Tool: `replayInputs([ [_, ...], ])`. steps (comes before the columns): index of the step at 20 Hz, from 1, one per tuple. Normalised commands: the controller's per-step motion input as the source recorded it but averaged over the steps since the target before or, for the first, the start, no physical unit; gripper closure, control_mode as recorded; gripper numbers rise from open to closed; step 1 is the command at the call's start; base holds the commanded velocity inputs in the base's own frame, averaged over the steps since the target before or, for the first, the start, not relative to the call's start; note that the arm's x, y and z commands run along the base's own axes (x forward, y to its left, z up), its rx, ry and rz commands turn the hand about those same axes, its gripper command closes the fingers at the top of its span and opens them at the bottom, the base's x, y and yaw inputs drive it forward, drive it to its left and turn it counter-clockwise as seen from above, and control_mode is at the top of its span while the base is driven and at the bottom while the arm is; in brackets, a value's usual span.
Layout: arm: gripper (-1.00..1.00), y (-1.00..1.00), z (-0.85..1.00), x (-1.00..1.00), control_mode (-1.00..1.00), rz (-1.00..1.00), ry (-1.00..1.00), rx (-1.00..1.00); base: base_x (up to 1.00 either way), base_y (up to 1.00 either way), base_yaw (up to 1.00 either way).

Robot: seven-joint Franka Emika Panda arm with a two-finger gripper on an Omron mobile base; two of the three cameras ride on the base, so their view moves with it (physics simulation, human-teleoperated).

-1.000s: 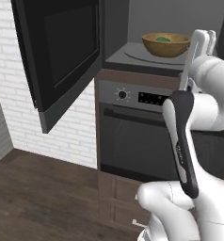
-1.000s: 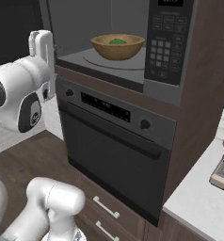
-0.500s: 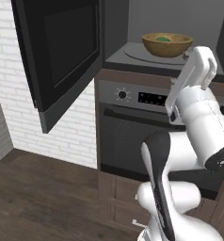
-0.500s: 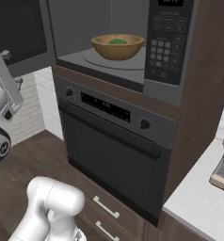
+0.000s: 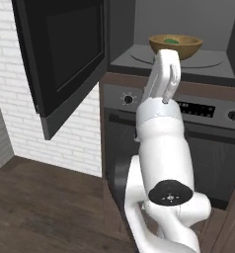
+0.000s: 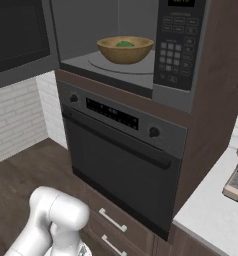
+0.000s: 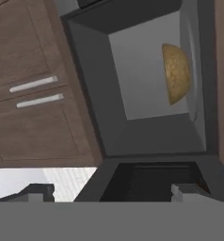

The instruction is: Pick the broccoli from the sink and place it in the bowl. Then pick the bowl and place it in the microwave. Then close the microwave door and press the start button.

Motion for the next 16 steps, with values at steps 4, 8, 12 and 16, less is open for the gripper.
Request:
replayInputs([
  [4, -1.0, 0.91, -0.15, -0.13, -1.0, -0.06, 0.09, 0.16, 0.0, 0.0, 0.0],
  [8, -1.0, 0.84, -0.55, 0.0, -1.0, -0.04, 0.01, 0.13, 0.0, 0.0, 0.0],
  [12, -1.0, 0.71, -0.6, -0.17, -1.0, -0.04, -0.07, 0.11, 0.0, 0.0, 0.0],
  [16, -1.0, 0.76, -0.54, -0.06, -1.0, -0.03, -0.03, 0.04, 0.0, 0.0, 0.0],
])
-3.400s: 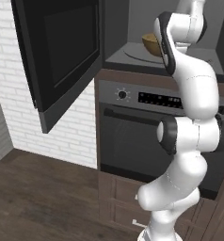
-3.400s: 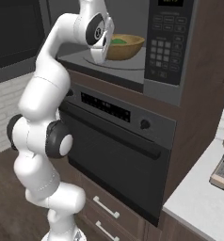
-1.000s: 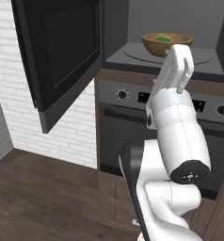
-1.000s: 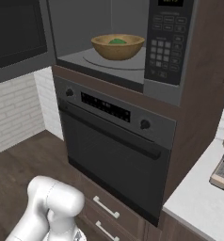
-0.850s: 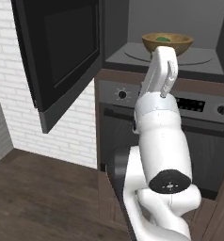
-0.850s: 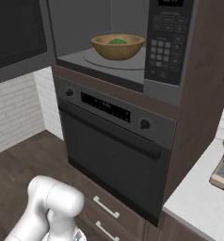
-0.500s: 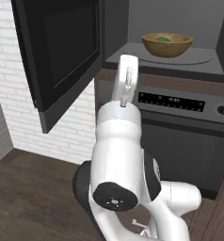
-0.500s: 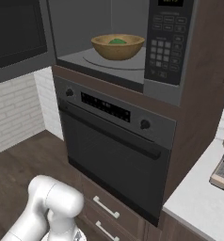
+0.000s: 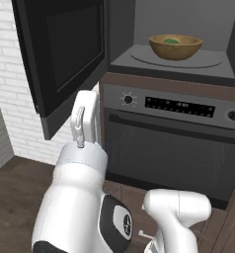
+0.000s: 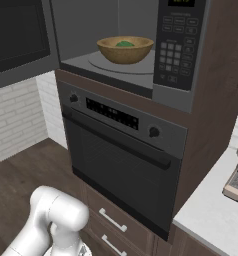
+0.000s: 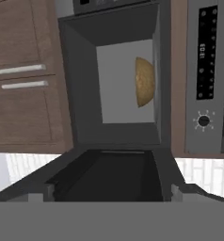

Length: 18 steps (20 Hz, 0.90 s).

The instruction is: Pick the broccoli from the sink and place it in the bowl. Then pick the bowl and place it in the microwave. Then close the microwave door and press the start button.

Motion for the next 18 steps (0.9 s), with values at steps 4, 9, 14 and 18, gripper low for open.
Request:
replayInputs([
  [4, -1.0, 0.69, -0.7, 0.31, -1.0, -0.01, 0.0, 0.04, 0.0, 0.0, 0.0],
  [9, -1.0, 0.94, -0.78, 0.45, -1.0, 0.0, 0.0, 0.01, 0.0, 0.0, 0.0],
  [14, -1.0, 1.0, -0.37, 0.13, -1.0, -0.01, -0.09, -0.06, 0.0, 0.0, 0.0],
  [18, -1.0, 0.88, -0.52, 0.51, -1.0, 0.0, 0.0, -0.09, 0.0, 0.0, 0.0],
])
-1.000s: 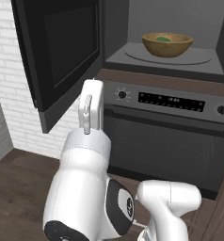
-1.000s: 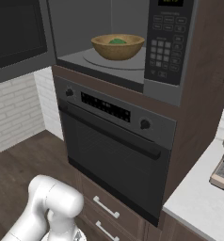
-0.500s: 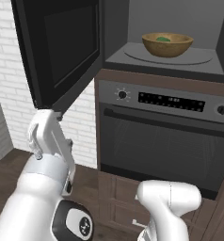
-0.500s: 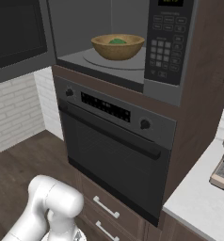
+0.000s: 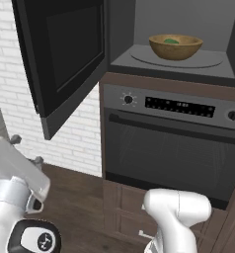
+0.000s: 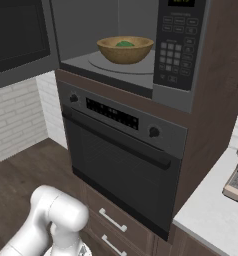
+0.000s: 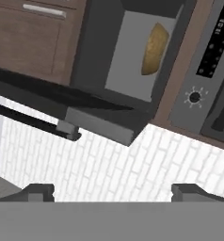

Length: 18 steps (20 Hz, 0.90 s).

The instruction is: Pick the broccoli from the sink and place it in the bowl. Then pick the bowl and place it in the microwave. Then close the microwave door and press the start button.

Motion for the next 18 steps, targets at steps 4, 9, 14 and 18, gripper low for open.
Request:
replayInputs([
  [4, -1.0, 0.76, -0.47, 0.52, -1.0, -0.02, -0.02, -0.06, 0.0, 0.0, 0.0],
  [9, -1.0, 0.37, -0.4, 0.66, -1.0, -0.05, 0.0, 0.06, 0.0, 0.0, 0.0],
  [14, -1.0, 0.41, -0.27, 0.74, -1.0, -0.03, 0.0, 0.09, 0.0, 0.0, 0.0],
  [18, -1.0, 0.13, -0.22, 0.84, -1.0, 0.0, 0.0, 0.07, 0.0, 0.0, 0.0],
])
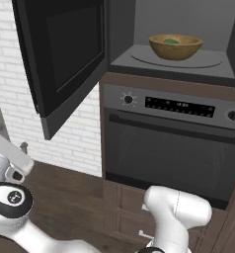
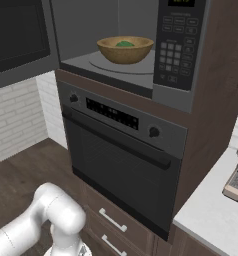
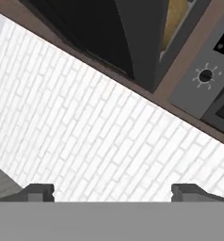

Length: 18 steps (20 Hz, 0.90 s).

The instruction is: Pick the broccoli from the sink and place it in the bowl. Then pick the bowl and place it in the microwave. Then close the microwave door and press the start button.

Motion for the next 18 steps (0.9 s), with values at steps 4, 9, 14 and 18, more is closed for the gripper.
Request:
replayInputs([
  [4, -1.0, 0.0, -0.19, 0.78, -1.0, 0.0, -0.01, 0.08, 0.0, 0.0, 0.0],
  [9, -1.0, 0.02, -0.39, 0.72, -1.0, 0.0, -0.08, 0.08, 0.0, 0.0, 0.0],
  [14, -1.0, -0.02, -0.07, 0.19, -1.0, -0.06, -0.17, 0.04, 0.0, 0.0, 0.0],
  [18, -1.0, -0.16, 0.0, 0.0, -1.0, -0.18, -0.26, 0.0, 0.0, 0.0, 0.0],
])
